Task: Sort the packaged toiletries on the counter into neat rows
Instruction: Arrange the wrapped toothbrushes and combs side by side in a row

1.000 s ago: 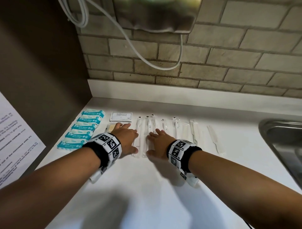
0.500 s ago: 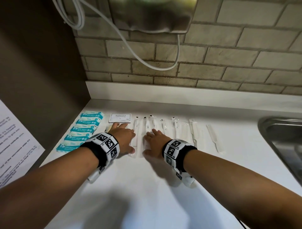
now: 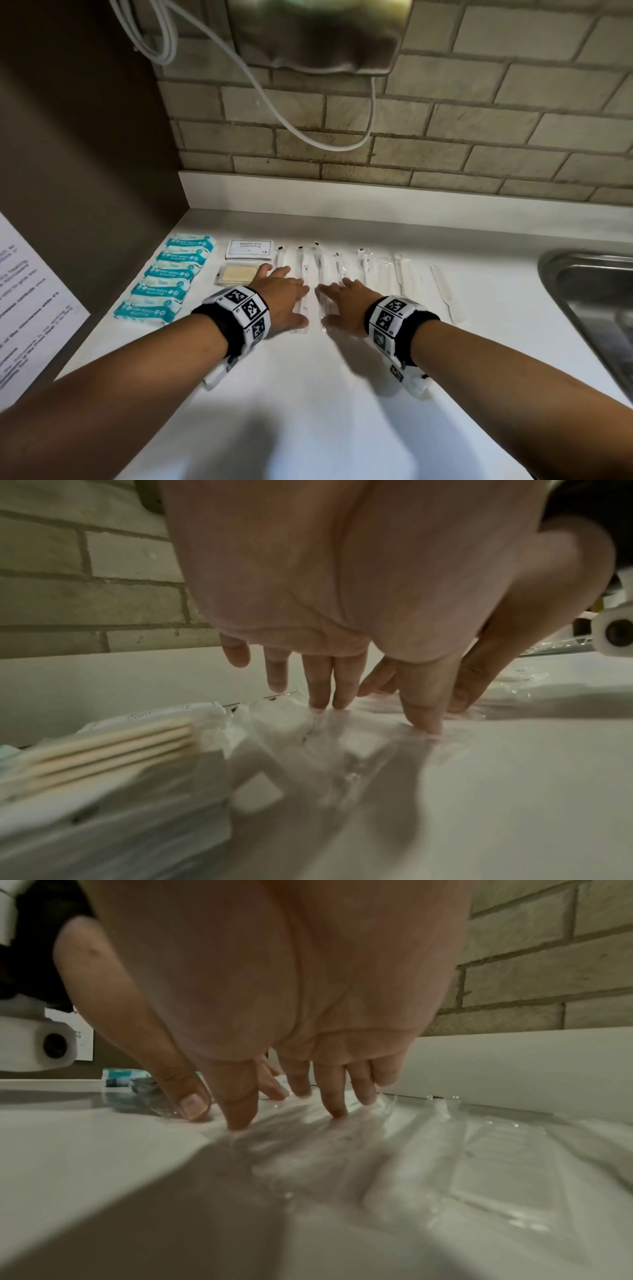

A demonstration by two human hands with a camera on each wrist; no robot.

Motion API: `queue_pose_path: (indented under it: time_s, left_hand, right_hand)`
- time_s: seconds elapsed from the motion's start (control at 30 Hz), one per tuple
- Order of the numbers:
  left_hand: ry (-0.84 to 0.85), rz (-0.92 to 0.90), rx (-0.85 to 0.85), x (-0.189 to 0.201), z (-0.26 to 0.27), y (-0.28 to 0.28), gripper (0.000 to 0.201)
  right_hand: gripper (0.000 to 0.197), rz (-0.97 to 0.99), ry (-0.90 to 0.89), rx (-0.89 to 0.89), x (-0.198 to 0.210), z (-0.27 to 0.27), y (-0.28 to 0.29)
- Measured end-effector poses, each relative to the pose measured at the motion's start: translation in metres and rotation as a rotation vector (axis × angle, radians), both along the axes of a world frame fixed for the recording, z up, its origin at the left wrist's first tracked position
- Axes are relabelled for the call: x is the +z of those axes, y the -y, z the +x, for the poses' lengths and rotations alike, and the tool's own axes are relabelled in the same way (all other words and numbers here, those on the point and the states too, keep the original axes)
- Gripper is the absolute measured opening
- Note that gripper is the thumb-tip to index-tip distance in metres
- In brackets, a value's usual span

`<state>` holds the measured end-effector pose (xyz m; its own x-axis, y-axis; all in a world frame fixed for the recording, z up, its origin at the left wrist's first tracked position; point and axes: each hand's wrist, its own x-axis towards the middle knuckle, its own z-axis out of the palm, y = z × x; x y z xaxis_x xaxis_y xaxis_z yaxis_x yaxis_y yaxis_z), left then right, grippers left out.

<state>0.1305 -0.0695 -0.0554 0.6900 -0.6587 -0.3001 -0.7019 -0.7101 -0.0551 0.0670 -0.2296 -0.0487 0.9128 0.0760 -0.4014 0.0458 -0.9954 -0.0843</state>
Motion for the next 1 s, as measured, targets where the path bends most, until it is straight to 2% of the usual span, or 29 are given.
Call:
queue_pose_path:
  time_s: [0.67, 0.8, 1.0]
  left_hand:
    - [-0.029, -0.036, 0.039, 0.001, 0.003, -0.002, 0.075]
    - [0.006, -0.104, 0.028, 0.002, 0.003, -0.001, 0.074]
    - [0.043, -0.203, -0.066, 0.014, 0.002, 0.032, 0.063]
  right_hand:
    - [0.071, 0.02, 0.004, -0.007, -0.005, 0.001, -0.002]
    - [0.074, 0.016, 0.032, -0.02, 0.0, -0.001, 0.003]
    - [0.06, -0.086, 0.082, -0.119, 0.005, -0.005, 0.037]
